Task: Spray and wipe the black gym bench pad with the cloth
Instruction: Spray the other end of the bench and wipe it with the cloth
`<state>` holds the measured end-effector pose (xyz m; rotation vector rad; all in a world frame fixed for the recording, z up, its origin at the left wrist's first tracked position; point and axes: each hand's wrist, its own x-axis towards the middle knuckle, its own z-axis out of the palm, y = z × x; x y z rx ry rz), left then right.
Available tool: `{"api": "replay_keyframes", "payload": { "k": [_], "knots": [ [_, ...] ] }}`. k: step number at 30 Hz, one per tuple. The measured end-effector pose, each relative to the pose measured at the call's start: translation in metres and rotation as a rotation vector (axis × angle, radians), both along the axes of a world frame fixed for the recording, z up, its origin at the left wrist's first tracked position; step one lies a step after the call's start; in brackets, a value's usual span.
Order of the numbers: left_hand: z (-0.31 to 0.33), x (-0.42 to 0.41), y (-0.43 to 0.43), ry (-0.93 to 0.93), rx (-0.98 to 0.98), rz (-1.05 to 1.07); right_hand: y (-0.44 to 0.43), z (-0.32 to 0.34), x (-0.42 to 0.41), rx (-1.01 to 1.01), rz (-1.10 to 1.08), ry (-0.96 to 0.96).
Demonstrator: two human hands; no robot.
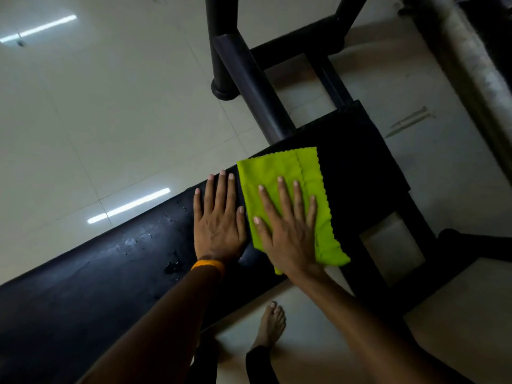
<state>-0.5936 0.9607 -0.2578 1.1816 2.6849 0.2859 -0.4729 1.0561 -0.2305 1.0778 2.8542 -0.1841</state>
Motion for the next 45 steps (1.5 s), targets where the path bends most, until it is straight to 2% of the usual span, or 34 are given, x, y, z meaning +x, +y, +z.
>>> {"api": "replay_keyframes", "payload": {
  "k": [2,3,6,9,12,15,19,23,26,29,33,35,37,40,43,45],
  "knots": [
    [-0.001,-0.001,0.000,0.010,-0.006,0.006,0.059,-0.002,-0.002,-0.007,0.181,-0.001],
    [-0.001,-0.001,0.000,0.017,-0.008,0.007,0.092,-0.003,-0.010,0.007,0.167,-0.001],
    [-0.002,0.001,0.000,0.023,-0.014,0.014,0.145,-0.007,-0.030,0.050,-0.140,0.040],
    [-0.001,0.001,0.001,0.018,-0.012,0.012,0.092,-0.008,-0.020,0.083,-0.249,0.045],
    [0.000,0.001,0.001,0.011,-0.012,0.019,0.031,-0.002,0.025,0.035,-0.096,-0.001],
    [0.001,0.001,0.000,0.012,-0.005,0.019,0.070,-0.006,0.045,0.028,-0.011,-0.013],
    [0.002,0.003,0.000,0.009,-0.003,0.006,0.138,-0.006,0.041,0.013,-0.295,0.045],
    [0.010,0.001,0.002,-0.020,0.015,0.015,0.053,-0.014,0.062,0.052,-0.523,0.128],
    [0.020,-0.001,0.018,0.002,0.120,-0.083,0.005,-0.018,0.079,-0.035,-0.450,0.143],
    [0.018,0.001,0.051,-0.056,0.168,-0.255,0.054,-0.019,0.084,0.004,-0.302,0.125],
    [0.003,0.004,0.065,0.010,0.054,-0.297,0.152,-0.017,0.061,0.050,-0.550,0.109],
    [0.003,0.004,0.064,0.026,0.050,-0.295,0.154,-0.016,0.045,0.060,-0.616,0.099],
    [0.004,0.004,0.064,0.024,0.050,-0.301,0.124,-0.013,0.038,0.082,-0.521,0.070],
    [0.003,0.004,0.066,0.025,0.045,-0.304,0.098,-0.007,0.038,0.081,-0.219,-0.023],
    [0.002,0.003,0.065,0.030,0.052,-0.302,0.166,-0.003,0.012,0.036,0.017,-0.059],
    [0.001,0.003,0.065,0.036,0.053,-0.306,0.214,-0.002,-0.012,0.016,-0.051,-0.029]
  ]
}}
